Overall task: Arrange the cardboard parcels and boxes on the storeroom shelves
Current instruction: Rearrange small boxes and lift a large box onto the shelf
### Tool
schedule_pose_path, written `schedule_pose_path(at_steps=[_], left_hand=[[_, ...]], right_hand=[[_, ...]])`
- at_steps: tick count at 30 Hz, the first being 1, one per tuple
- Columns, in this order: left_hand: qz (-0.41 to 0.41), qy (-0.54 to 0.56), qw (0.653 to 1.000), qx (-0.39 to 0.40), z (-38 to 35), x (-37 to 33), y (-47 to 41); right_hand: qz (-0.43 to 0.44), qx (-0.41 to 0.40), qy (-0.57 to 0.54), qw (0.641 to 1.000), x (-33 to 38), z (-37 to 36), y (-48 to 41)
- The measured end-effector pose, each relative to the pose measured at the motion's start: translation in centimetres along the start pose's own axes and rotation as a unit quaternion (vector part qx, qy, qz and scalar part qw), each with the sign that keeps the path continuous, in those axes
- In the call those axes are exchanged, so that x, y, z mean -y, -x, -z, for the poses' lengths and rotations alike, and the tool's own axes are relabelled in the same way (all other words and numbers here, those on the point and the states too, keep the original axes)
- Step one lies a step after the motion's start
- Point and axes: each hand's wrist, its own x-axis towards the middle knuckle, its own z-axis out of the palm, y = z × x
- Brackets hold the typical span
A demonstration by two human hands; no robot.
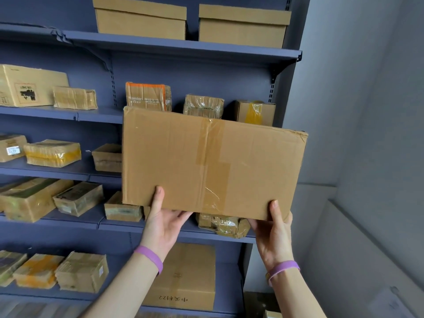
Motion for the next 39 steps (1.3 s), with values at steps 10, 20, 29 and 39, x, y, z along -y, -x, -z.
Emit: schedule_pose_path(at_steps=[10, 20, 29, 39], left_hand=[[-0.029, -0.006, 0.997, -0.065, 0.2, 2.9, 2.7], [-0.016, -0.002, 0.996, -0.092, -0.5, 3.7, 3.7], [-0.024, -0.032, 0.995, -0.088, -1.5, 3.2, 3.9], [-0.035, -0.094, 0.994, -0.032, -0.6, 0.7, 3.6]], right_hand=[[-0.136, 0.051, 0.006, 0.989, 7.0, 3.2, 0.8], [-0.193, 0.104, 0.0, 0.976, 7.3, 3.8, 2.3], [-0.19, 0.12, -0.023, 0.974, 6.8, 4.8, 2.0], [-0.201, 0.091, -0.048, 0.974, 6.6, 5.5, -0.1]])
